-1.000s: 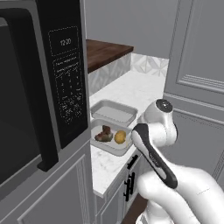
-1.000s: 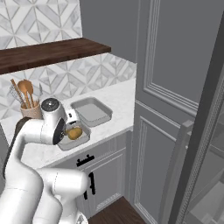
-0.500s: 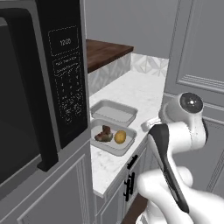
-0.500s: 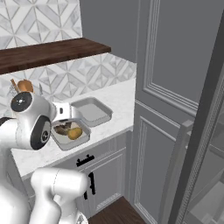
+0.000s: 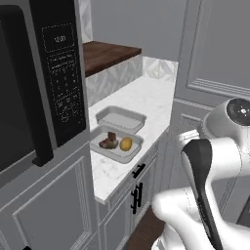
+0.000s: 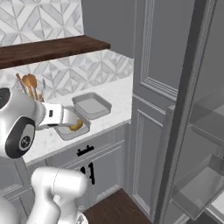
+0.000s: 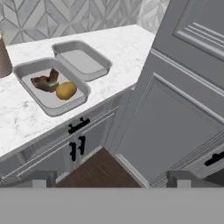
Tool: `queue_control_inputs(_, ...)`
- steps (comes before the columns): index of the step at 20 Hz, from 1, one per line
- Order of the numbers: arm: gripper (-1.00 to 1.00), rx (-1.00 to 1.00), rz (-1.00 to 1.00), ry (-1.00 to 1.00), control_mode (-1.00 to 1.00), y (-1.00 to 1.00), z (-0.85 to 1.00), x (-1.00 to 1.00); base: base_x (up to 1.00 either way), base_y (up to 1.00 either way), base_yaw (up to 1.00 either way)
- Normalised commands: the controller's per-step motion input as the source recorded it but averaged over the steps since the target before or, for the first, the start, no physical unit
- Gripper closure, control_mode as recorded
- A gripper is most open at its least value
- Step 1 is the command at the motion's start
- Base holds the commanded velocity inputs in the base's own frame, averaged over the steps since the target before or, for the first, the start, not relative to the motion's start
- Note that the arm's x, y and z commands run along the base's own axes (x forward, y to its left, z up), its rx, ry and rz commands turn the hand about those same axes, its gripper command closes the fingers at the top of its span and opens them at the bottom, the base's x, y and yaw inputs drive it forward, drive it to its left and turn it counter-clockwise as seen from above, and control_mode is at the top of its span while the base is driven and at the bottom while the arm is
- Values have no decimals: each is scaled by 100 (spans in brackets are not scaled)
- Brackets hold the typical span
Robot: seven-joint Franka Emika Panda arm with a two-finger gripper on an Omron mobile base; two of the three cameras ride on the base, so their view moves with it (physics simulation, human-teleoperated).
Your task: Place one potato and one steak in each tupperware on the nearby counter, to pack two identical lunches.
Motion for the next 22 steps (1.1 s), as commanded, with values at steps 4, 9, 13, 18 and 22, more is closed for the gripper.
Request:
queue_control_inputs(4,-100,0,0,0,100,0,0,0,-100,1,16)
queue_control_inputs(9,-100,0,0,0,100,0,0,0,-100,5,13)
queue_control_inputs(13,-100,0,0,0,100,0,0,0,-100,-68,-12)
queue_control_inputs(18,-100,0,0,0,100,0,0,0,-80,-53,-45)
queue_control_inputs(22,-100,0,0,0,100,0,0,0,-22,-36,-59)
